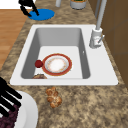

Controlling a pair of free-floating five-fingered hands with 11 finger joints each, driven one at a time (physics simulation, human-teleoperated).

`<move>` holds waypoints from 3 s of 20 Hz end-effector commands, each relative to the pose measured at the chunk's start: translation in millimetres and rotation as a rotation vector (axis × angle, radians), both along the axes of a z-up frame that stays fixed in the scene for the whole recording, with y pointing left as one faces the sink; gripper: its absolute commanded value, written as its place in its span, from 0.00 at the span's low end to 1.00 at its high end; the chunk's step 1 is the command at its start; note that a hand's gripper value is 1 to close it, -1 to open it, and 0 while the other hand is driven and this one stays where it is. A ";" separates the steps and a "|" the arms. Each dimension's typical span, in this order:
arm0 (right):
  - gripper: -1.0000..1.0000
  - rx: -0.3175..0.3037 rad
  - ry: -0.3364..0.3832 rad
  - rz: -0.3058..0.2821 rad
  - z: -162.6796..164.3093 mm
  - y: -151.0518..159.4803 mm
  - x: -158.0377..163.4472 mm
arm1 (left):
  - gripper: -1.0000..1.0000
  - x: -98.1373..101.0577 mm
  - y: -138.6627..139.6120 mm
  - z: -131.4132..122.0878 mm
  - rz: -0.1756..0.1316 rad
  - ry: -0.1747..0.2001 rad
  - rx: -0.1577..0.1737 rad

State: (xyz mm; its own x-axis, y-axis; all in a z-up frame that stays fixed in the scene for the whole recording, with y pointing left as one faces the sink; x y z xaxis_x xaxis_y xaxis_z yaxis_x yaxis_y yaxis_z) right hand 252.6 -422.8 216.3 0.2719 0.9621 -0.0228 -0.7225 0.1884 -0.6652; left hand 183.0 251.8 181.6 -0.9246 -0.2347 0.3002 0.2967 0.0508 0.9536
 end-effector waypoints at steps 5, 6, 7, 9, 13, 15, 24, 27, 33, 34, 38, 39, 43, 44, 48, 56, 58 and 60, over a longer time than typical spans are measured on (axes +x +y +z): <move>0.00 0.010 -0.110 0.022 -56.5 -30.8 -3.6 | 0.50 0.0 0.0 0.0 0.000 0.000 0.000; 0.00 0.009 -0.091 0.007 -62.0 -28.6 -5.3 | 0.50 0.0 0.0 0.0 0.000 0.000 0.000; 0.00 0.005 -0.090 -0.006 -66.9 -28.8 -4.5 | 0.50 0.0 0.0 0.0 0.000 0.000 0.000; 0.00 -0.004 -0.083 -0.015 -85.4 -37.4 1.2 | 0.50 0.0 0.0 0.0 0.000 0.000 0.000; 0.00 -0.017 -0.130 0.014 -112.1 -60.0 21.3 | 0.50 0.0 0.0 0.0 0.000 0.000 0.000; 0.00 -0.024 -0.187 0.039 -118.0 -64.0 27.9 | 0.50 0.0 0.0 0.0 0.000 0.000 0.000; 1.00 0.021 -0.416 0.032 -124.9 -70.0 -2.2 | 0.50 0.0 0.0 0.0 0.000 0.000 0.000; 1.00 0.027 -0.555 0.004 -120.1 -70.5 -14.0 | 0.50 0.0 0.0 0.0 0.000 0.000 0.000; 1.00 0.018 -0.663 -0.060 -120.9 -71.1 -37.1 | 0.50 0.0 0.0 0.0 0.000 0.000 0.000; 1.00 0.015 -0.683 -0.063 -123.9 -68.3 -40.9 | 0.50 0.0 0.0 0.0 0.000 0.000 0.000; 1.00 -0.012 -0.713 -0.109 -89.8 -46.8 -26.7 | 0.50 0.0 0.0 0.0 0.000 0.000 0.000; 1.00 -0.017 -0.709 -0.118 -84.7 -42.6 -27.2 | 0.50 0.0 0.0 0.0 0.000 0.000 0.000; 1.00 -0.039 -0.692 -0.131 -62.5 -15.0 -29.0 | 0.50 0.0 0.0 0.0 0.000 0.000 0.000; 1.00 -0.043 -0.691 -0.133 -56.1 -9.0 -28.4 | 0.50 0.0 0.0 0.0 0.000 0.000 0.000; 1.00 -0.052 -0.677 -0.134 -28.7 18.3 -27.6 | 0.50 0.0 0.0 0.0 0.000 0.000 0.000; 1.00 -0.060 -0.662 -0.133 3.4 79.6 -16.3 | 0.50 0.0 0.0 0.0 0.000 0.000 0.000; 1.00 -0.051 -0.663 -0.126 5.9 91.3 -10.9 | 0.50 0.0 0.0 0.0 0.000 0.000 0.000; 1.00 -0.058 -0.664 -0.133 8.8 109.6 -3.1 | 0.50 0.0 0.0 0.0 0.000 0.000 0.000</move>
State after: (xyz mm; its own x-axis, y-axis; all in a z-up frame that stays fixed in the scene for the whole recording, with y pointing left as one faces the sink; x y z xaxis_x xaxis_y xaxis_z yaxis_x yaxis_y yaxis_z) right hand 240.9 -335.7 220.8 0.3621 0.9223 0.1351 -0.1307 0.1937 -0.9723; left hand 183.0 251.8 181.6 -0.9246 -0.2347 0.3002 0.2967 0.0508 0.9536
